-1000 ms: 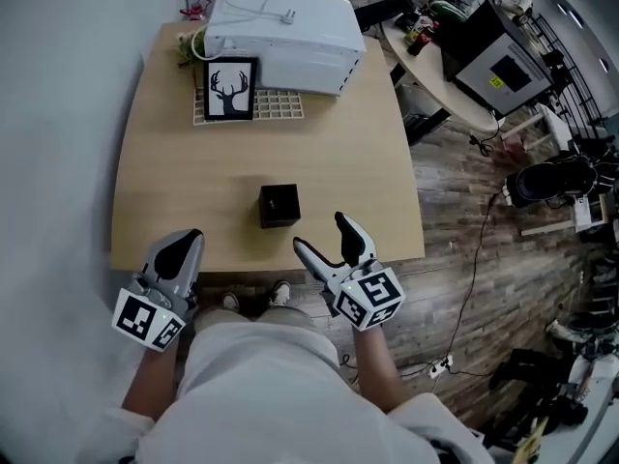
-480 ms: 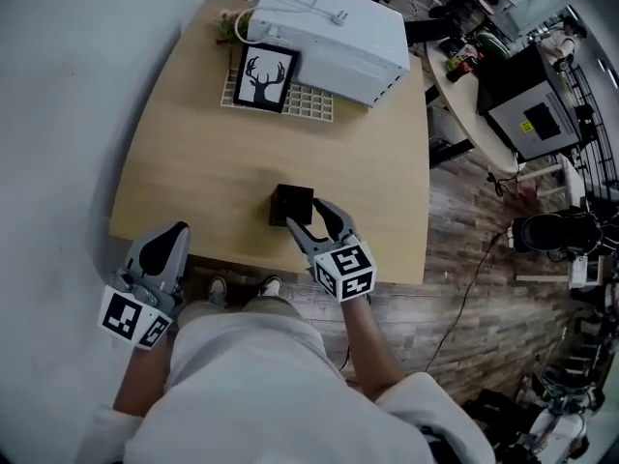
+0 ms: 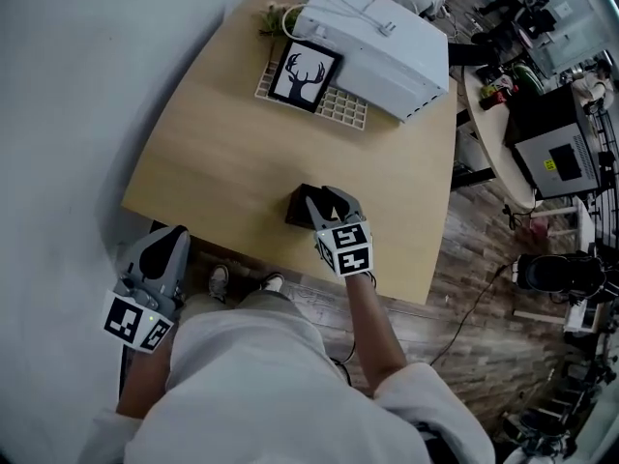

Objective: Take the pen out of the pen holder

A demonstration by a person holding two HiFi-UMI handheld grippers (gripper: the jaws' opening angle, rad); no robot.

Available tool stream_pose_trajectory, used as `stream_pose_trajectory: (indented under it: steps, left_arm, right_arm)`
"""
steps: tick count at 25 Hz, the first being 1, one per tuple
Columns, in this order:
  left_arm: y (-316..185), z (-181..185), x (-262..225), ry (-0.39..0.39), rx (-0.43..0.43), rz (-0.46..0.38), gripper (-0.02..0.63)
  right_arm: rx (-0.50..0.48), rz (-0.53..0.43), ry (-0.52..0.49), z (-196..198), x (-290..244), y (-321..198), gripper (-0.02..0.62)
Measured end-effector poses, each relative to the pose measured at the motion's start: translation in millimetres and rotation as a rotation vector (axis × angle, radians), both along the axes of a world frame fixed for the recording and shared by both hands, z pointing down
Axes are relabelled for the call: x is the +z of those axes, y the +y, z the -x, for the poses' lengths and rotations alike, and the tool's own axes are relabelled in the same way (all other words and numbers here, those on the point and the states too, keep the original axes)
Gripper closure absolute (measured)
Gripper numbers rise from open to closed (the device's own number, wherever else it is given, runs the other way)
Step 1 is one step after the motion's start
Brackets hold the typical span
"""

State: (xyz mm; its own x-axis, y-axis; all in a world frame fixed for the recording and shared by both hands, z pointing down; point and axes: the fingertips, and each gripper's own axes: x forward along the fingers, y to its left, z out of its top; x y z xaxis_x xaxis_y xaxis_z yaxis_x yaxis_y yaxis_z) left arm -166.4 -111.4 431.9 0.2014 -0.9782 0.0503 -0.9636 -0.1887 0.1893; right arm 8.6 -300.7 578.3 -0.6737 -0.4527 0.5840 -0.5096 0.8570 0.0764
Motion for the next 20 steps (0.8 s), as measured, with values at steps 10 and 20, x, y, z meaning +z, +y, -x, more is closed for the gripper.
stream_pose_trajectory:
  steps: [10, 20]
  left_arm:
    - [10.6, -6.5, 7.5, 0.004, -0.017, 0.029, 0.595]
    - [22.5, -2.5, 6.7, -0.007, -0.048, 0.042, 0.595]
  right_arm:
    - [-0.035, 0.068, 0.001, 24.9, 21.4, -12.8, 0.476]
    - [-0.076, 0.086, 0.105, 26.2, 35.2, -11.2, 0.502]
